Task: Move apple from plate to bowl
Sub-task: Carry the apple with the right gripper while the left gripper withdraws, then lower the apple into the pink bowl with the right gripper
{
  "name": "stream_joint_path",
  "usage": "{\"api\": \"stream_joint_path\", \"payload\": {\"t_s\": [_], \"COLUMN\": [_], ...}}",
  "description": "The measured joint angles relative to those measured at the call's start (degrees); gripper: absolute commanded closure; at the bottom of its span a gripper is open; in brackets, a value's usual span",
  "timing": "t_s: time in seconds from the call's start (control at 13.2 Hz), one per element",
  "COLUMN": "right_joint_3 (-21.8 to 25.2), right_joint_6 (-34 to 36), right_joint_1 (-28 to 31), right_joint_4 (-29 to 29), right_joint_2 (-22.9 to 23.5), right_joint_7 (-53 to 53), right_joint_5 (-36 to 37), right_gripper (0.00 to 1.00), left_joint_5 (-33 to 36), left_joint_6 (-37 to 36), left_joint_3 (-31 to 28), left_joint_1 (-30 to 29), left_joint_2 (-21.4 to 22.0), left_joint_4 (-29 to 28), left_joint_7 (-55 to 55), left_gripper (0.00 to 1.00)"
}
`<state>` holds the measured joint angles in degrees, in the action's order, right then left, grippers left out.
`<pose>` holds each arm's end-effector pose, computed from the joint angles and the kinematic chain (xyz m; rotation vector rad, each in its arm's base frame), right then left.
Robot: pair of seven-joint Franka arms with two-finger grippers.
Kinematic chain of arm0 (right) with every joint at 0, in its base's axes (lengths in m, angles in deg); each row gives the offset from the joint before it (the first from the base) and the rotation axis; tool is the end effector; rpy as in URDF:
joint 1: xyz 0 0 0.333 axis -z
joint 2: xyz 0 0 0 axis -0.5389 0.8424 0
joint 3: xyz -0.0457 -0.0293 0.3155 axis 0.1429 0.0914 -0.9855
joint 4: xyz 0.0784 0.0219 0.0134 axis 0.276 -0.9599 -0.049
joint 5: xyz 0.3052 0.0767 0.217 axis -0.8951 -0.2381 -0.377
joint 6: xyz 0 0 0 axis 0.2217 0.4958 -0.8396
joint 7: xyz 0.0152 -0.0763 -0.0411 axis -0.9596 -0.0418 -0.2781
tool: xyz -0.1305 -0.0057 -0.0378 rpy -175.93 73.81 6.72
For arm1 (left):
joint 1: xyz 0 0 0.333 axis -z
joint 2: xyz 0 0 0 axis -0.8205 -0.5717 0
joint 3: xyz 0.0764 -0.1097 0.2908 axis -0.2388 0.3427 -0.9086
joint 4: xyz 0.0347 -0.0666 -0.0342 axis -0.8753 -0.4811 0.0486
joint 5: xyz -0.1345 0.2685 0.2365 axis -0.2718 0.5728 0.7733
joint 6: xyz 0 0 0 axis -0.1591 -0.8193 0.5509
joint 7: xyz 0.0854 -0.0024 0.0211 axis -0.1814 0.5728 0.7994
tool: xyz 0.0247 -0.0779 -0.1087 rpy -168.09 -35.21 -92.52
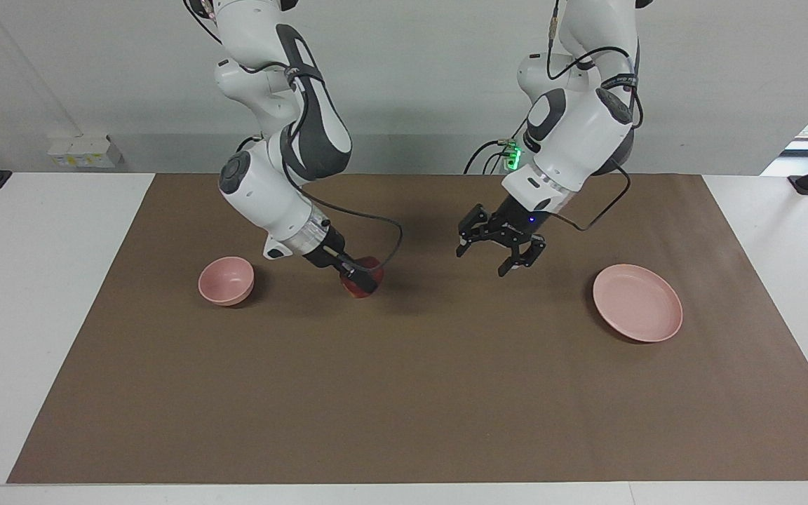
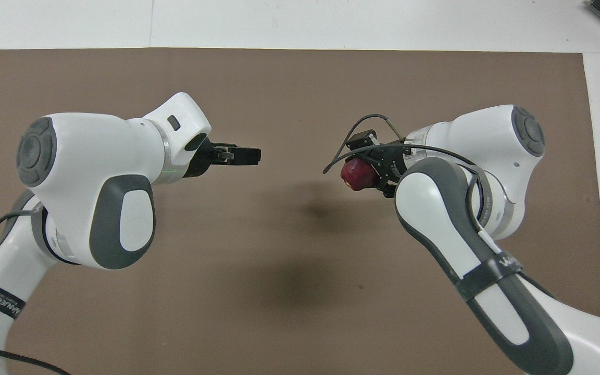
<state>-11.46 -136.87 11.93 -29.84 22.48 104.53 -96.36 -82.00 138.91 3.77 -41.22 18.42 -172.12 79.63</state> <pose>0.5861 0.1952 0.3907 -2.5696 0.9855 0.1820 0.5588 -0.2678 0.4667 2.6566 -0.2858 0.3343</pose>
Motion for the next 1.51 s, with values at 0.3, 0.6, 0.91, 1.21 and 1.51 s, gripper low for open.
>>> {"api": "stream_joint_path", "payload": {"t_s": [0.3,0.6,0.91,1.21,1.51], "right_joint_3": [0.2,0.5,0.5,0.5,0.3], "right_joint_6": [12.0,10.5,2.8,-2.3,-3.7], "right_joint_1": [3.2,13.5,18.8,18.9,18.8], "right_joint_4": [-0.4,-3.5,-9.9,-12.1,-12.1], "right_joint_2": [-5.6,-5.9,-5.2,-4.2,-3.1], "right_joint_7": [-5.5,-22.9,-29.9,-29.6,-27.3], "right_joint_5": [22.6,28.2,28.2,28.2,28.2], "right_gripper": [1.0,1.0,1.0,1.0,0.81], "left_joint_5": [14.9,24.1,26.9,27.0,27.0], "left_joint_6": [-5.4,-13.9,-28.8,-42.4,-47.8], "left_joint_3": [-0.7,-1.0,-2.1,-4.7,-5.3], "left_joint_1": [-4.6,-8.3,-9.5,-9.7,-9.7], "left_joint_2": [0.0,0.2,0.9,1.6,2.4], "left_joint_4": [0.1,5.9,17.8,26.6,29.2], "left_joint_7": [-0.1,-0.1,-0.1,-0.1,-0.1], "left_gripper": [0.0,0.0,0.0,0.0,0.0]}}
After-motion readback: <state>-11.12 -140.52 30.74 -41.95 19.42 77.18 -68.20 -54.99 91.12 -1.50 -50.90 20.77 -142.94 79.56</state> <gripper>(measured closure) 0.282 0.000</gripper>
